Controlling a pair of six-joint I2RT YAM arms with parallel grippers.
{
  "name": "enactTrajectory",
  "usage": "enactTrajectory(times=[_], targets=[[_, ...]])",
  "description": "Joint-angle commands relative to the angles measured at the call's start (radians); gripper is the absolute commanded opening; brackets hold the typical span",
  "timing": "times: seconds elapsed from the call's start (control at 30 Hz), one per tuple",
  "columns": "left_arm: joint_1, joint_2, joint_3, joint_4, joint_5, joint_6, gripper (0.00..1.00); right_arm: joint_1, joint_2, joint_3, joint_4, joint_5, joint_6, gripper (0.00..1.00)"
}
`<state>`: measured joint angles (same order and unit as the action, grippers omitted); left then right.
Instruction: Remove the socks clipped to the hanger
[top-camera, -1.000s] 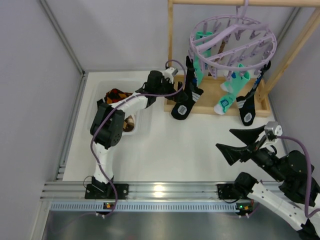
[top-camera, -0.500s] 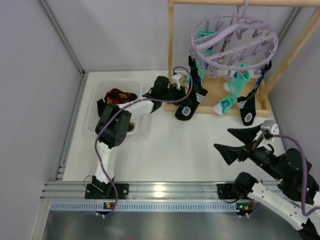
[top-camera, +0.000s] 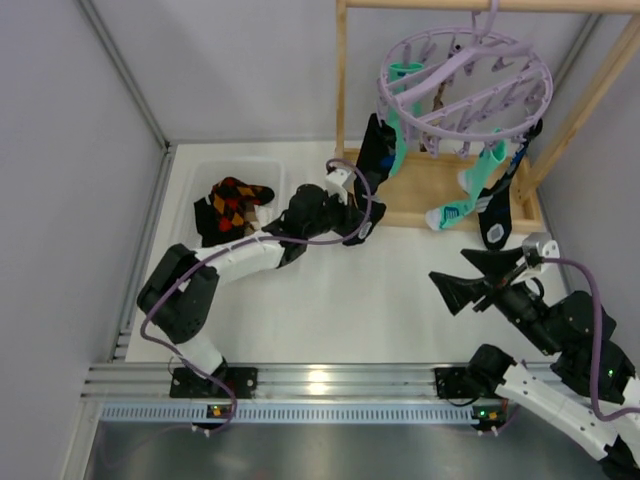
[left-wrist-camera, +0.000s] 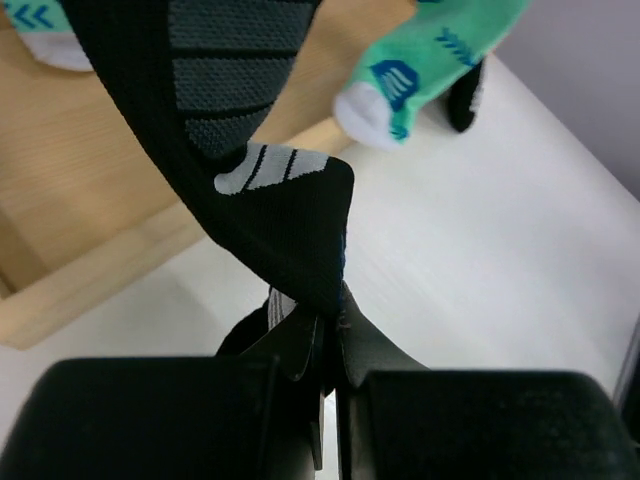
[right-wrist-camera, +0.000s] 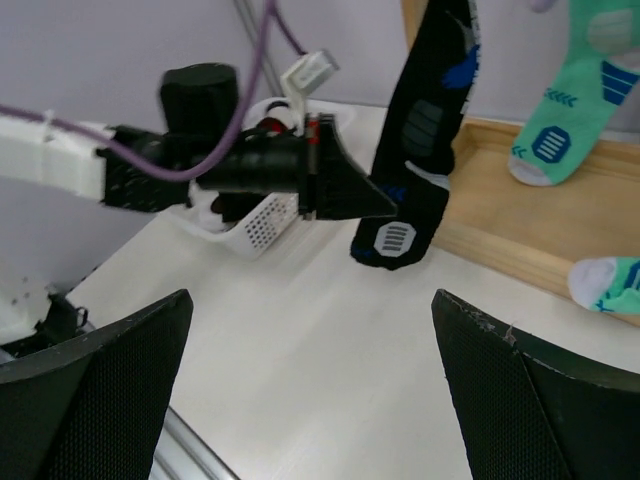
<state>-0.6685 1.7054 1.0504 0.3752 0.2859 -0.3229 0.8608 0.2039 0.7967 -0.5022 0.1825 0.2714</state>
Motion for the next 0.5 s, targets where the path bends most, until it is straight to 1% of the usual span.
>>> enactTrajectory(times=[0.0,0.03,0.07,0.1,0.17,0.2,0.27,0.3,0.47], targets=[[-0.106,-0.134,-0.091,0.094,-0.196,-0.014,0.00,-0.013,0.086,0.067,0.033,0.158,0.041,0.99],[-0.130,-0.153,-0.110,0.094,-0.223,-0.012,0.00,-0.013,0.101,0.079,0.031,0.191,0.045,0.99],[-0.178,-0.171,-0.125,0.093,-0.250,-0.007,0.00,-0.011,0.121,0.090,0.036,0.204,0.045,1.00],[-0.199,-0.209,-0.141,0.093,-0.319,-0.008,0.00,-0.012,0.159,0.113,0.036,0.215,0.043,1.00],[-0.268,-0.245,-0.184,0.093,-0.353,-0.015,0.00,-0.013,0.201,0.140,0.033,0.238,0.042,0.99],[-0.292,-0.277,-0.199,0.093,-0.408,-0.016,0.00,-0.013,0.244,0.168,0.033,0.242,0.042,0.99],[-0.368,-0.299,-0.233,0.093,-0.453,-0.015,0.00,-0.013,0.285,0.196,0.039,0.268,0.037,0.99],[-0.390,-0.308,-0.239,0.091,-0.493,-0.013,0.00,-0.013,0.331,0.226,0.039,0.276,0.026,0.99],[-0.512,-0.294,-0.221,0.091,-0.513,-0.002,0.00,-0.013,0.468,0.337,0.045,0.302,-0.004,1.00]])
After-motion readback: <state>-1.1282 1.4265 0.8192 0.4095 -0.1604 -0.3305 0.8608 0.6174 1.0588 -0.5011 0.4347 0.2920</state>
